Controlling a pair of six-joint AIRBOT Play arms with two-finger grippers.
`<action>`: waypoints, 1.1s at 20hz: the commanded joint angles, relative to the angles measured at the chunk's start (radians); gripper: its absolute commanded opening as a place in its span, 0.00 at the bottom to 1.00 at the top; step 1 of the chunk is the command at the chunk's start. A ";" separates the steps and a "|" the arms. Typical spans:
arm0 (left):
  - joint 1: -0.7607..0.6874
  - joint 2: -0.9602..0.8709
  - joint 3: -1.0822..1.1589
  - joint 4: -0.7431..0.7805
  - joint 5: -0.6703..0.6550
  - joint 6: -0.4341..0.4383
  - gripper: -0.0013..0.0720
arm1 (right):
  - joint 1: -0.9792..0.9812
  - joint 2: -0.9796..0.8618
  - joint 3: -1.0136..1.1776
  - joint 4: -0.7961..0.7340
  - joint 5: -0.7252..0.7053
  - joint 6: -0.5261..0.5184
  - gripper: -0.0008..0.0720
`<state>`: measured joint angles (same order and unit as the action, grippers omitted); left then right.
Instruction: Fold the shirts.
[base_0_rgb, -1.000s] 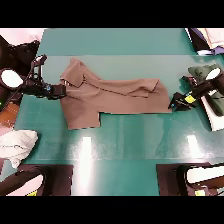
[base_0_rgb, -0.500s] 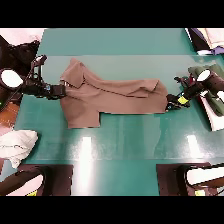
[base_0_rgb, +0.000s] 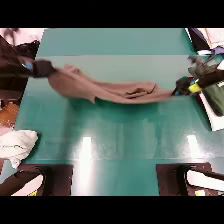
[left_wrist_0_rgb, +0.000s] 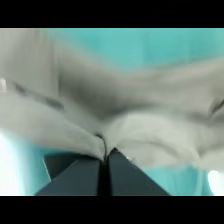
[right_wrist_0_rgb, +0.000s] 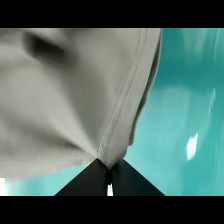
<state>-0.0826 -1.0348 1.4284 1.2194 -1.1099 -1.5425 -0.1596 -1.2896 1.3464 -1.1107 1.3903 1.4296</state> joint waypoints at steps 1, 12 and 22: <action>0.000 0.058 0.256 0.000 -0.017 0.006 0.07 | 0.002 0.192 0.129 0.102 -0.125 0.001 0.03; 0.000 0.203 0.698 -0.200 -0.039 0.033 0.06 | -0.084 0.627 0.435 0.085 -0.222 0.002 0.03; 0.000 0.219 0.506 -0.258 -0.105 0.110 0.06 | -0.532 0.559 0.531 0.093 0.124 0.200 0.03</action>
<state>-0.0826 -0.8093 2.0403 0.9154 -1.1572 -1.4422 -0.6033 -0.6548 1.8370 -1.0191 1.3167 1.5444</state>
